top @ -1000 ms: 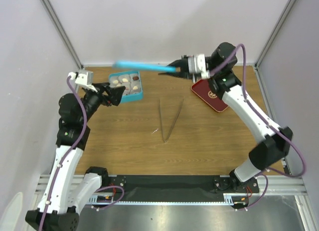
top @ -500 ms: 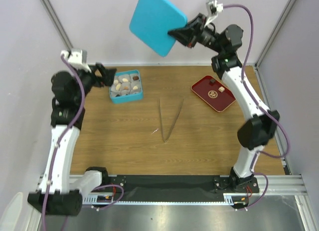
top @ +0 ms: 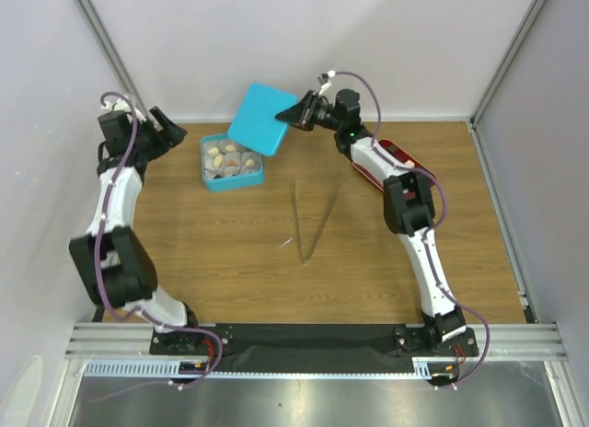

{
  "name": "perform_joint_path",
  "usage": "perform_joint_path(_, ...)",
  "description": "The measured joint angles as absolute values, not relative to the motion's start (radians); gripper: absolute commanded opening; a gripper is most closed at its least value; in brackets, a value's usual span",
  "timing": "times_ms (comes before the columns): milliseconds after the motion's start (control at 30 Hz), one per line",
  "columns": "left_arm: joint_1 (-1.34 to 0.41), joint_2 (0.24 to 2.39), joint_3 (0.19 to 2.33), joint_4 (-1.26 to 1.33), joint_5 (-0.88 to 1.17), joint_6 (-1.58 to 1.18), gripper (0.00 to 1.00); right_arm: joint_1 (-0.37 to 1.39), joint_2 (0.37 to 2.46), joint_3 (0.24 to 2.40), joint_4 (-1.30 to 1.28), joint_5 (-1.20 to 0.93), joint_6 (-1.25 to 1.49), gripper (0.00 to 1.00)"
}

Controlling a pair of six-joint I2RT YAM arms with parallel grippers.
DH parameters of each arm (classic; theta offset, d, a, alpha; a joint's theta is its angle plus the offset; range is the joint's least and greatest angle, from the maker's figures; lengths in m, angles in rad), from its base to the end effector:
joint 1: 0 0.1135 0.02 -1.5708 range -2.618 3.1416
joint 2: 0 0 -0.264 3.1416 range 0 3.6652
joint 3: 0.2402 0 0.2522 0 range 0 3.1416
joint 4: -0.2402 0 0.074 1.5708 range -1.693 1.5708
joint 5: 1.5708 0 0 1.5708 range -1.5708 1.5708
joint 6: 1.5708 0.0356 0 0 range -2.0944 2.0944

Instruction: Pack the chocolate

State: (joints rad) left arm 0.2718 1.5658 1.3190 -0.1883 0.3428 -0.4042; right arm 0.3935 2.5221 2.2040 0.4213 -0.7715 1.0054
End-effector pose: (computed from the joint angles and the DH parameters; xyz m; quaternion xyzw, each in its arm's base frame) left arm 0.3581 0.0874 0.3305 -0.1889 0.8141 -0.1785 0.5193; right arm 0.5311 0.2474 0.2574 -0.0796 0.6758 0.6358 0.3643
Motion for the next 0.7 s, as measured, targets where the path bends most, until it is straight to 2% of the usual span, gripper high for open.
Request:
perform_joint_path(167, 0.273, 1.768, 1.448, -0.215, 0.452, -0.391, 0.82, 0.424, 2.709, 2.371, 0.461, -0.798, 1.131, 0.00)
perform_joint_path(300, 0.273, 1.928, 1.609, -0.257, 0.481, -0.365, 0.81, 0.424, 2.757, 2.378, 0.500, -0.826, 1.182, 0.00)
perform_joint_path(467, 0.273, 2.028, 1.713, -0.292, 0.464, -0.356, 0.75, 0.419, 2.770, 2.378, 0.557, -0.843, 1.224, 0.00)
perform_joint_path(700, 0.261, 2.122, 1.835, -0.352, 0.413, -0.303, 0.79, 0.410, 2.779, 2.400, 0.633, -0.849, 1.265, 0.00)
